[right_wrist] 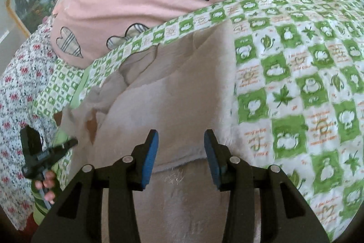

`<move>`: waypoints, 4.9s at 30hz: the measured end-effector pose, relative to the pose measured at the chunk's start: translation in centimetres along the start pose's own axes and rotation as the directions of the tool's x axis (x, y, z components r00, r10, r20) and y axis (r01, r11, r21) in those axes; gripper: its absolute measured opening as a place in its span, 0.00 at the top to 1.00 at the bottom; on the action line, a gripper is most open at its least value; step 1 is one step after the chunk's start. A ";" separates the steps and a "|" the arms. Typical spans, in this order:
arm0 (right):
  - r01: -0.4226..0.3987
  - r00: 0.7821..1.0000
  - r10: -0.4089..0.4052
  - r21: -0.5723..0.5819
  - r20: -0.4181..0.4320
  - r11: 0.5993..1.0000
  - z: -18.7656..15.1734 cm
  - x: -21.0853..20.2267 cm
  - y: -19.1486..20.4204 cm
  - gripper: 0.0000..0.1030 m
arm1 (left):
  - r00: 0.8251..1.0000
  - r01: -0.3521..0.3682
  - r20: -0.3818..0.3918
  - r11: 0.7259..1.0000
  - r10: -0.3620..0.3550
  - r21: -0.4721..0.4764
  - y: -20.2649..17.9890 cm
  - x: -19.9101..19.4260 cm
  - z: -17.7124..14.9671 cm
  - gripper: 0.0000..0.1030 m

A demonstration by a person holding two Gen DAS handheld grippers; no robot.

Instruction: Fold small clothes

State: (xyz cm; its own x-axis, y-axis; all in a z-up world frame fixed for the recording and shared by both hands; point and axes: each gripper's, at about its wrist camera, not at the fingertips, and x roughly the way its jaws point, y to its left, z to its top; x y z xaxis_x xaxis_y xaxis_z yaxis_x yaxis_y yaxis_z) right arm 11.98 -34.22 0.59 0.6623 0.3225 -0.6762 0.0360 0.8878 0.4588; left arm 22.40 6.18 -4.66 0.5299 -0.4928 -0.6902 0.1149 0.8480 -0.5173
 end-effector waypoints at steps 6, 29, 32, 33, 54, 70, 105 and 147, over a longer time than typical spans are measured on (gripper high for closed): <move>0.048 0.999 -0.049 0.021 0.018 0.999 1.8 0.7 -0.5 0.49 | 0.997 0.056 -0.046 0.998 -0.057 -0.020 -0.3 2.0 1.1 0.40; 0.144 0.989 -0.144 0.019 0.011 0.989 5.6 1.3 -4.7 0.92 | 0.983 0.055 0.177 0.998 -0.056 0.012 -2.3 -1.7 1.1 0.90; 0.163 0.987 -0.163 0.010 -0.007 0.987 5.9 1.6 -5.4 0.93 | 0.989 0.032 0.146 0.999 -0.032 0.004 -1.9 -0.6 0.4 0.90; 0.175 0.984 -0.175 0.002 -0.018 0.985 5.8 2.1 -5.5 0.93 | 0.991 0.040 0.125 0.999 -0.038 -0.013 -1.4 -0.1 0.2 0.89; 0.179 0.983 -0.179 0.011 -0.027 0.984 4.5 2.9 -5.9 0.93 | 0.997 -0.042 0.074 0.995 0.035 0.086 -0.1 0.2 0.9 0.91; 0.168 0.986 -0.159 -0.260 0.053 0.951 9.2 2.5 0.0 0.28 | 0.970 -0.243 0.112 0.856 0.216 0.456 -4.3 2.1 9.4 0.26; 0.337 0.942 -0.328 -0.233 0.075 0.912 15.8 13.6 -1.8 0.94 | 0.929 -0.360 0.113 0.783 0.353 0.507 -1.2 11.7 16.5 0.94; -0.037 0.998 0.026 -0.225 -0.050 0.974 2.8 2.7 4.8 0.53 | 0.979 -0.192 -0.009 0.938 0.203 0.288 -2.0 -2.2 5.0 0.32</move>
State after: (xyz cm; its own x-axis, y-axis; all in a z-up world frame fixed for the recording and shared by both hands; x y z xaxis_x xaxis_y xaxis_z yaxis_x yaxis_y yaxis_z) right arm 16.05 -29.97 2.54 0.6245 0.3619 -0.6921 -0.1582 0.9264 0.3417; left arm 25.24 6.57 0.42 0.5348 -0.3120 -0.7852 0.2483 0.9463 -0.2070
